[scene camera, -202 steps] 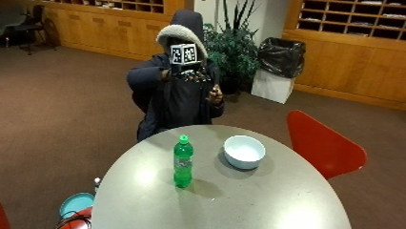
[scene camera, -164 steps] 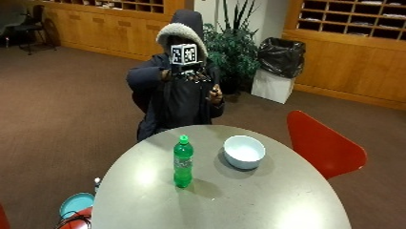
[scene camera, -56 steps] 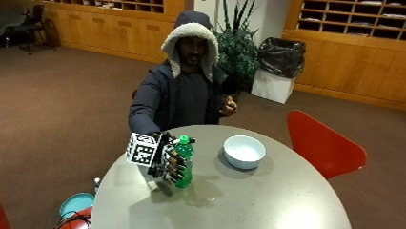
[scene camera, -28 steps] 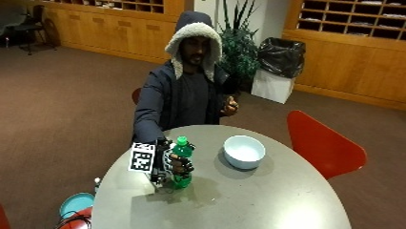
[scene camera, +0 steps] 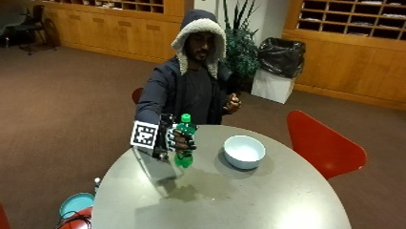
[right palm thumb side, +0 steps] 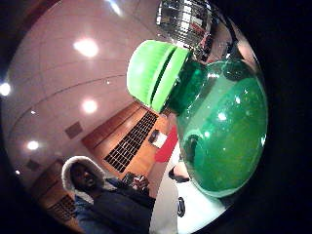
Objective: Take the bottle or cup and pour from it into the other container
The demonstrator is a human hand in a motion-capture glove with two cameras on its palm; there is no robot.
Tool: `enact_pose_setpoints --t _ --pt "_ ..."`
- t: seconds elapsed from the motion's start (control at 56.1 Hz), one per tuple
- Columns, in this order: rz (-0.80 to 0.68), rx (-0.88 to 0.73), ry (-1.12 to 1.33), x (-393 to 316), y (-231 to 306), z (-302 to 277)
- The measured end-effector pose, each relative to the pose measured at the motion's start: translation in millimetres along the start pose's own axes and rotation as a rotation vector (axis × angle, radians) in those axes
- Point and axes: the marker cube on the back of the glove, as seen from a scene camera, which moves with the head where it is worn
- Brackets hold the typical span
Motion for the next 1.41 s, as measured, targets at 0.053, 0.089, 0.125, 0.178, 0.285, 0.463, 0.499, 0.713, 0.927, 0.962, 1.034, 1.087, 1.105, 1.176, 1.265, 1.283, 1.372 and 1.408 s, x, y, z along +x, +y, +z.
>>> enact_pose_setpoints --t 0.053,0.089,0.125,0.178,0.285,0.463,0.499,0.713,0.927,0.962,1.034,1.087,1.105,1.176,1.265,1.283,1.372,1.408 --pt "-0.045 -0.045 0.041 -18 0 -2" --pt "-0.020 -0.092 0.073 -31 1 -2" --pt "0.014 -0.078 0.104 -44 -3 2" --pt "-0.027 -0.044 0.148 -59 -8 9" --pt "-0.163 -0.114 0.235 -82 -5 23" --pt "-0.202 -0.253 0.445 -111 11 52" --pt "-0.230 -0.280 0.500 -116 13 59" --pt "-0.320 -0.439 0.817 -139 12 98" --pt "-0.395 -0.567 1.039 -145 16 134" --pt "-0.408 -0.584 1.077 -144 18 140" --pt "-0.444 -0.619 1.151 -142 22 153" --pt "-0.471 -0.647 1.211 -139 24 162" --pt "-0.479 -0.655 1.231 -137 24 165" --pt "-0.509 -0.689 1.307 -132 24 176" --pt "-0.535 -0.729 1.381 -127 28 189" --pt "-0.537 -0.734 1.392 -126 29 192" --pt "-0.616 -0.840 1.400 -123 42 204" --pt "-0.674 -0.909 1.393 -122 49 207"
